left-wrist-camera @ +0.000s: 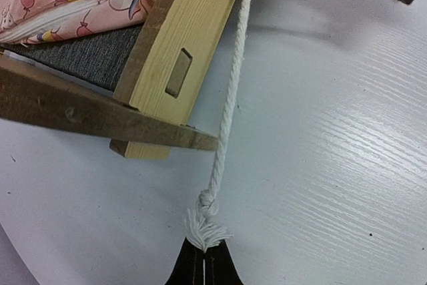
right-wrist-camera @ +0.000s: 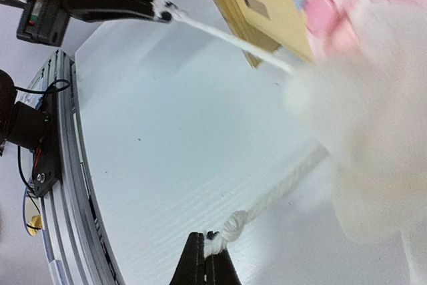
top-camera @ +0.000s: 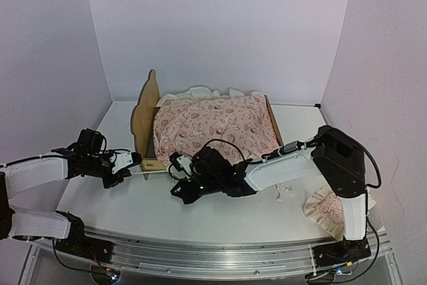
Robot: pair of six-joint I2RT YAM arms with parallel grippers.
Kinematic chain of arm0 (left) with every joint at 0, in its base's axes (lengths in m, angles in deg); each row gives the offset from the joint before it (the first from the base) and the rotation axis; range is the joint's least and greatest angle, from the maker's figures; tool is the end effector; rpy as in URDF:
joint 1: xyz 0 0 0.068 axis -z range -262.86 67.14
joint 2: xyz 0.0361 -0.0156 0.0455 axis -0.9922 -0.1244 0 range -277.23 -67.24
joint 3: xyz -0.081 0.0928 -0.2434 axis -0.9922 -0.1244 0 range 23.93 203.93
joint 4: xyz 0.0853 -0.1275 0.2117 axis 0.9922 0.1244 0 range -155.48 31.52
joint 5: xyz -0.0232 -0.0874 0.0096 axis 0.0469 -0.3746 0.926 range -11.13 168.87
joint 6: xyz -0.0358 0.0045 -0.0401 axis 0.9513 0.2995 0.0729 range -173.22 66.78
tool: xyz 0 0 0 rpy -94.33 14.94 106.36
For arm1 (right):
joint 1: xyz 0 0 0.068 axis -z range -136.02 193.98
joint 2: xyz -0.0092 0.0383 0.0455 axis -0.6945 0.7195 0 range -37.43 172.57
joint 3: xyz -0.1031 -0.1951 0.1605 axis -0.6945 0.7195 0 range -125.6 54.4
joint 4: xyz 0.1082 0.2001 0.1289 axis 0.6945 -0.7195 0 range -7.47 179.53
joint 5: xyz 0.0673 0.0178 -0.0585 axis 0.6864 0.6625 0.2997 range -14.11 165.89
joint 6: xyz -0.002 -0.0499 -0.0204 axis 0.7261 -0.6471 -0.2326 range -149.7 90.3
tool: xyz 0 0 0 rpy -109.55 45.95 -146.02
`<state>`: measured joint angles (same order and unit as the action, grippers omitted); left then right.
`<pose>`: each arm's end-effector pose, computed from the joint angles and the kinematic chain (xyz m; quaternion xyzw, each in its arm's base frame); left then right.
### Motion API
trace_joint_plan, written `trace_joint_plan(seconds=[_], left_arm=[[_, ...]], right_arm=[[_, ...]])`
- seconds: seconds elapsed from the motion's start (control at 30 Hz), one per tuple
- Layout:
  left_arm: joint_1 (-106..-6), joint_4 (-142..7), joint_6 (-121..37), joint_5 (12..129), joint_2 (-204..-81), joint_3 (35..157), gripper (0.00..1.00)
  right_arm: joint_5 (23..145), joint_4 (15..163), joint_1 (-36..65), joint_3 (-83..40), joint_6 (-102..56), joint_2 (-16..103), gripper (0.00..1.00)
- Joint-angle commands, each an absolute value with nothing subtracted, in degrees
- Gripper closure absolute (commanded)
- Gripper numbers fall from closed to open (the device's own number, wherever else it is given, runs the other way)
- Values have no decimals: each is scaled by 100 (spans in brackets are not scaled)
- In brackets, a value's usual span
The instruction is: Set up the pet bed
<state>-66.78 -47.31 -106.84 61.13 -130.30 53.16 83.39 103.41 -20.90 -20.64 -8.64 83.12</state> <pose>0.1928 -0.0669 0.1772 0.5750 0.7380 -0.0345 0.3514 0.1917 0.4201 0.1508 -0.3547 0.7963 0.3735 0.3171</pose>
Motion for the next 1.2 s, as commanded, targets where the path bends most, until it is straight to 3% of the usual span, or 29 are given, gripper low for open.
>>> trace_joint_plan(seconds=[0.0,0.37,0.57,0.83,0.97,1.03,1.17], left_arm=[[-6571,-4594,-10389,5751,-13068,5574,100],[-6277,-4519,-10252,5470,-13072,5560,100],[-6306,-4824,-10017,6227,-13363,5326,100],[-6351,-4643,-10339,6302,-13330,5167,99],[-6352,-4174,-10720,6173,-13137,5184,74],[-6352,-3913,-10937,6093,-12890,5156,56],[-6352,-3344,-11354,6032,-12232,5137,46]], right_arm=[[8565,9801,-2295,-2954,-1571,8383,100],[8913,9601,-2290,-4307,-1937,8841,100],[9061,9593,-2416,-3972,-1723,8851,100],[9048,9277,-2620,-3901,-1649,9014,98],[9105,8741,-2709,-4119,-1795,9090,82],[9128,8449,-2750,-4066,-1912,8965,70],[9042,7947,-2756,-3565,-1985,8320,54]])
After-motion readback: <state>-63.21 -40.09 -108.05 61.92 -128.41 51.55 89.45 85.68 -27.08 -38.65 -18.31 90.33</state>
